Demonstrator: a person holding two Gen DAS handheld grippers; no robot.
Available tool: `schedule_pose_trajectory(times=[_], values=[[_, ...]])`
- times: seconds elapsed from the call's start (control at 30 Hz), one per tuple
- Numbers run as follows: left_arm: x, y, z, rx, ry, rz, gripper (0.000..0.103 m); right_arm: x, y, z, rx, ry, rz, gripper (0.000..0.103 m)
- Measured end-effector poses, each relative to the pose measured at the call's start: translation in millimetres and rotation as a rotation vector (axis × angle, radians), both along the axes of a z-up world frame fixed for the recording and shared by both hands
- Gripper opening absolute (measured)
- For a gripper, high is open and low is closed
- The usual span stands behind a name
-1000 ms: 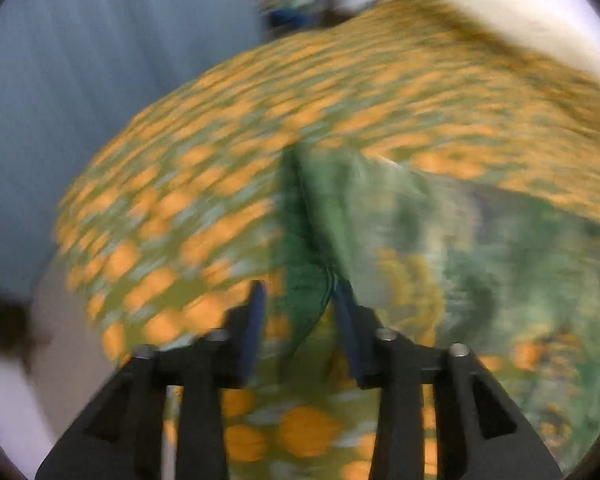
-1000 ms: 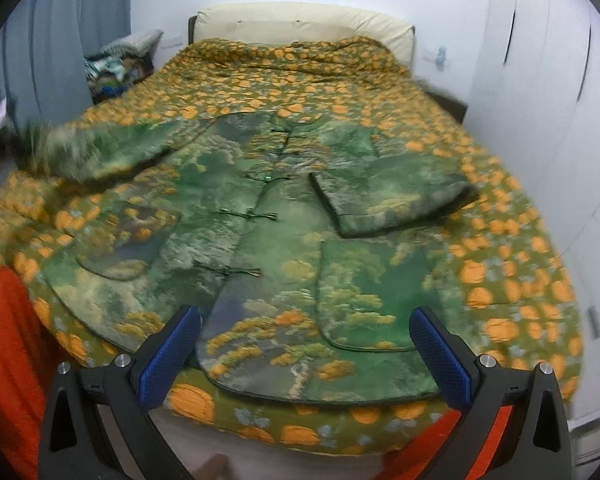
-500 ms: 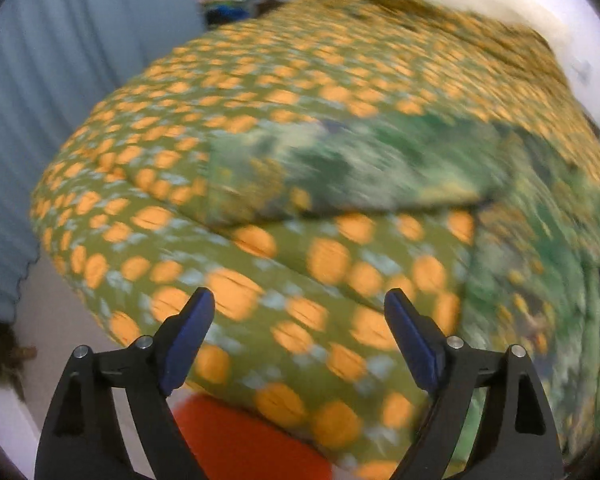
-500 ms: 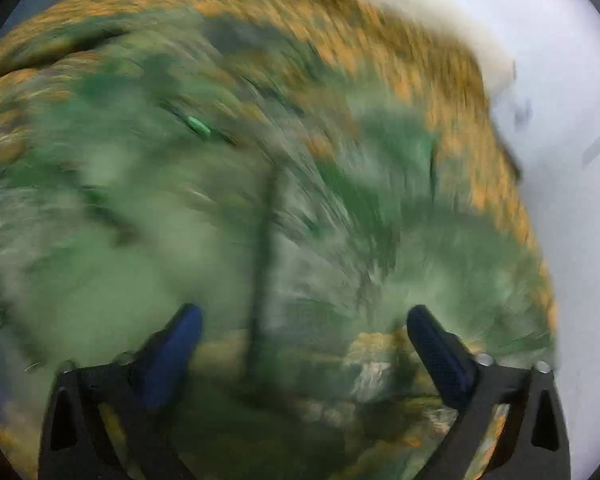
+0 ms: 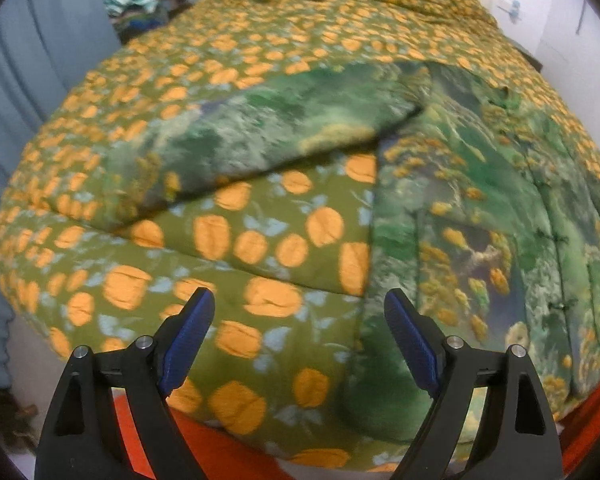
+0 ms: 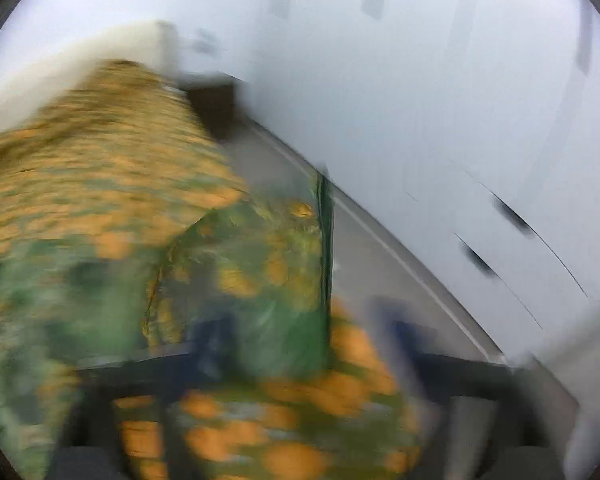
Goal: Fold large clothes
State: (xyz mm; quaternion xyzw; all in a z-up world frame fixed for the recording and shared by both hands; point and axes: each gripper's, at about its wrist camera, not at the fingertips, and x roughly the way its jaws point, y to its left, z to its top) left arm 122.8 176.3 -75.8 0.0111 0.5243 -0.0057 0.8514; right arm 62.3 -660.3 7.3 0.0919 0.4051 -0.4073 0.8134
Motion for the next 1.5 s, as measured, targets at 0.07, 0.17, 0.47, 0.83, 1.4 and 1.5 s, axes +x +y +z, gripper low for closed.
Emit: schedule_pose_trajectory(times=[0.07, 0.17, 0.47, 0.83, 1.4, 1.5], values=[[1.5, -2.2, -10.8, -0.042, 0.039, -0.034, 0.092, -29.6, -16.0, -9.4, 0.039, -0.02, -0.041, 0.099], [7.1, -8.0, -31.7, -0.064, 0.106, -0.071, 0.092, -48.2, 20.1, -22.1, 0.133, -0.052, 0.081, 0.099], [2.0, -50.3, -74.0, -0.142, 0.24, -0.207, 0.073, -2.8, 192.2, -137.6, 0.65, 0.092, 0.55, 0.099], [-26.1, -75.7, -41.5, -0.044, 0.19, -0.3, 0.013, -3.5, 245.0, -113.8, 0.57, 0.215, 0.704, 0.024], [-23.3, -65.1, 44.9, 0.072, -0.193, -0.157, 0.1, -2.7, 244.6, -72.3, 0.06, 0.015, 0.527, 0.1], [-35.3, -76.8, 55.1, 0.062, -0.238, -0.159, 0.1, -7.7, 249.6, -67.5, 0.062, -0.067, 0.491, 0.1]])
